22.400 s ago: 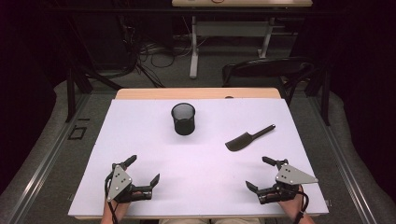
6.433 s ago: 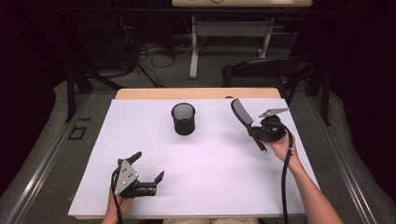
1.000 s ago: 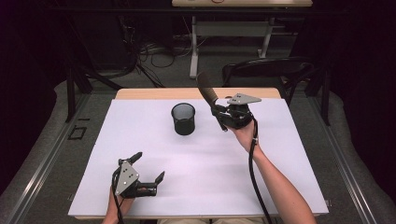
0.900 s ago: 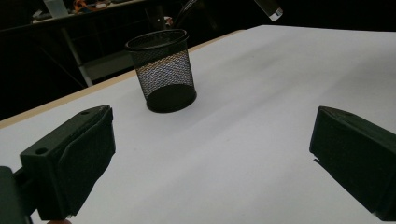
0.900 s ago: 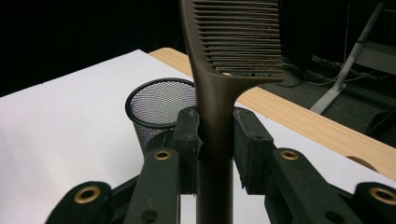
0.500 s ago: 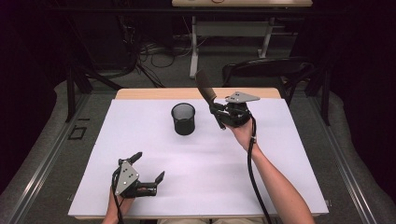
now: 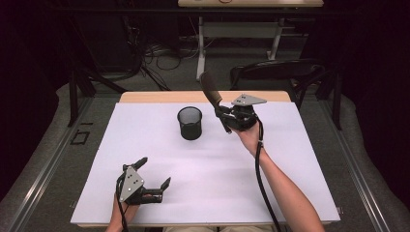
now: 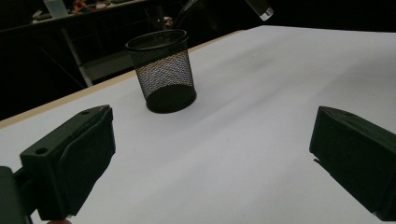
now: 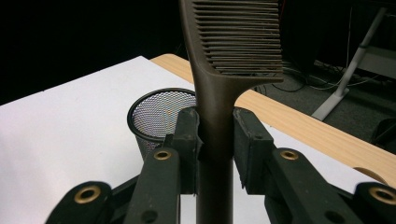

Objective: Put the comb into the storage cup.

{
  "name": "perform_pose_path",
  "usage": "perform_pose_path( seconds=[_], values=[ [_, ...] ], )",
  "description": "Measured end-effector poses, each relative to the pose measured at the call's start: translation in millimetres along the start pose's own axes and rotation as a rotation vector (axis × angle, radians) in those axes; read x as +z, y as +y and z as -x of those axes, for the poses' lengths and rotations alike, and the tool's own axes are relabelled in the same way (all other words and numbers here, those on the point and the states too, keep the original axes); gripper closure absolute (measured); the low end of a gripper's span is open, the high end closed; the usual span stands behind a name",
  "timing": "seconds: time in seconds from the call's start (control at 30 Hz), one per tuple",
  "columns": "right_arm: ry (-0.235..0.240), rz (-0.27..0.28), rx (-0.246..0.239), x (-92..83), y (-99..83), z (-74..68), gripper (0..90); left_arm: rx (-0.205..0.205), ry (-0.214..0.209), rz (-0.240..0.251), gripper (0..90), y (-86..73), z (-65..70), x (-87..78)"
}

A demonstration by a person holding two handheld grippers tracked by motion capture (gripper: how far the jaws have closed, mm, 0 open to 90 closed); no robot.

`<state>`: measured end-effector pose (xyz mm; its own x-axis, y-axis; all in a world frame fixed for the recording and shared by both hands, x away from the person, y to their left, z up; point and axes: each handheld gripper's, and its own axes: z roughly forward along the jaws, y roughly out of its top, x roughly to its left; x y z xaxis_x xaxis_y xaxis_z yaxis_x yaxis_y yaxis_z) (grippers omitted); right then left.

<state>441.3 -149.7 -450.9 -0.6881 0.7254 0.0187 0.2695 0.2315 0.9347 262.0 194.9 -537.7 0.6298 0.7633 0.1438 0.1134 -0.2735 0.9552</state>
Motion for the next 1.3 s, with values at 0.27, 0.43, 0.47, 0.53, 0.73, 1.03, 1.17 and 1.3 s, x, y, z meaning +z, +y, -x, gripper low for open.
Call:
perform_pose_path(
  seconds=[0.27,0.43,0.47,0.53,0.73,1.03,1.17,1.3],
  values=[
    [0.003,0.006,-0.001,0.9,2.8,-1.2,72.9,0.000,0.000,0.001,0.2,0.1,0.1,-0.3],
    [0.004,0.006,0.000,2.1,3.4,-1.2,72.9,-0.001,0.000,0.001,0.2,0.0,0.0,-0.1],
    [0.004,0.006,0.000,2.3,3.4,-1.2,72.9,0.000,0.000,0.001,0.2,0.1,0.1,-0.1],
    [0.004,0.005,-0.002,2.8,3.6,-1.1,72.9,0.001,-0.001,0.001,0.2,0.1,0.1,-0.2],
    [0.005,0.007,0.000,3.6,4.7,-1.1,72.9,0.000,-0.001,0.001,0.2,0.1,0.0,-0.2],
    [0.006,0.012,0.000,4.6,6.8,-1.9,72.9,-0.001,0.000,0.002,0.2,0.0,0.1,-0.2],
    [0.007,0.016,0.000,5.7,7.8,-1.9,72.9,0.001,0.000,0.001,0.2,0.1,0.1,-0.3],
    [0.006,0.024,0.000,7.1,8.3,-2.7,72.9,-0.001,0.001,0.002,0.2,0.0,-0.2,-0.6]
  ],
)
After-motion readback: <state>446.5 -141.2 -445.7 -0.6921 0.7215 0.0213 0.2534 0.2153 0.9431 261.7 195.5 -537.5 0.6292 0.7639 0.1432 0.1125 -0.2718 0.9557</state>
